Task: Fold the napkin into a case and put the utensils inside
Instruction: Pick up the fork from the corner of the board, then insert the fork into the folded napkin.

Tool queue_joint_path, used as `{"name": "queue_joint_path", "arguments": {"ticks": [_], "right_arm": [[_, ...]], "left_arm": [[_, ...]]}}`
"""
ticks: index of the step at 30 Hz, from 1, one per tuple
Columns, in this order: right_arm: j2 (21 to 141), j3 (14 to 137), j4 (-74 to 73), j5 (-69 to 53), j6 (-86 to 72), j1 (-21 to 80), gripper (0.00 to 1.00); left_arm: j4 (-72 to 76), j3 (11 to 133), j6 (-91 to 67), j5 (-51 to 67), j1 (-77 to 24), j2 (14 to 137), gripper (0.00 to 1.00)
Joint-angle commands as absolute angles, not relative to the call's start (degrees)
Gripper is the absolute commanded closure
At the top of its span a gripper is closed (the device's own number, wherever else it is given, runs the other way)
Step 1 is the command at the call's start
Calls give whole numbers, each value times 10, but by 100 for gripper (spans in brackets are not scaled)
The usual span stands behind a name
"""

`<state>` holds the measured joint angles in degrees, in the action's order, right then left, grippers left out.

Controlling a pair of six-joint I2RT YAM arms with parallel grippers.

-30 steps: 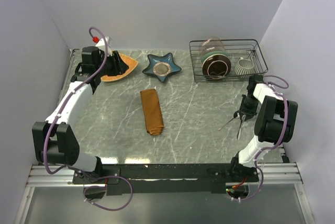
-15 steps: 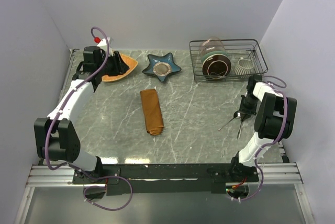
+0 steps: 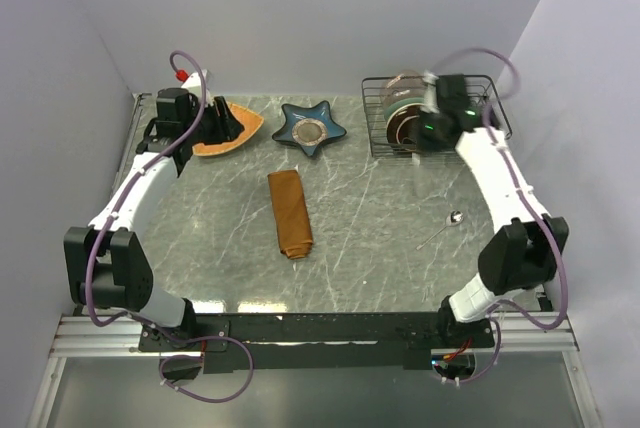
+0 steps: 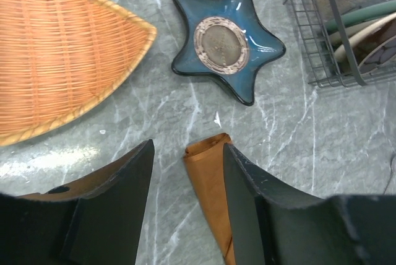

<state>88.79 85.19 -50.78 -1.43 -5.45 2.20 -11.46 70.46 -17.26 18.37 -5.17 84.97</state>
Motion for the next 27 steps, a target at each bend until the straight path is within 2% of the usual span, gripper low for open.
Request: {"name": "queue_joint_path", "arguments": {"ticks": [1,7,9,12,17,21,27], "right_arm": [[937,986,-494,-57,-100,171,100],[1121,1226,-503,-83,-125,292,100],[1189,1317,-517,-80,-124,327,100],[1239,1366,-512,-69,-114,359,100],[1210,1295,-441,-67,-123,390,100],[1186,1235,-416,-80,-128,403,100],[1182,1205,-411,-56,-151,408,100]], "left_arm": [[-93,685,-178,175,-37,817,46],[-74,649,-207,174,-28,811,47],[-68,643,-220,178,-27,812,52],[-43,635,-257,234,-26,822,56],[36,648,-310,378,-25,852,55],[131,638,-390,433,-25,886,59],[106,665,-397,409,-28,924,57]]}}
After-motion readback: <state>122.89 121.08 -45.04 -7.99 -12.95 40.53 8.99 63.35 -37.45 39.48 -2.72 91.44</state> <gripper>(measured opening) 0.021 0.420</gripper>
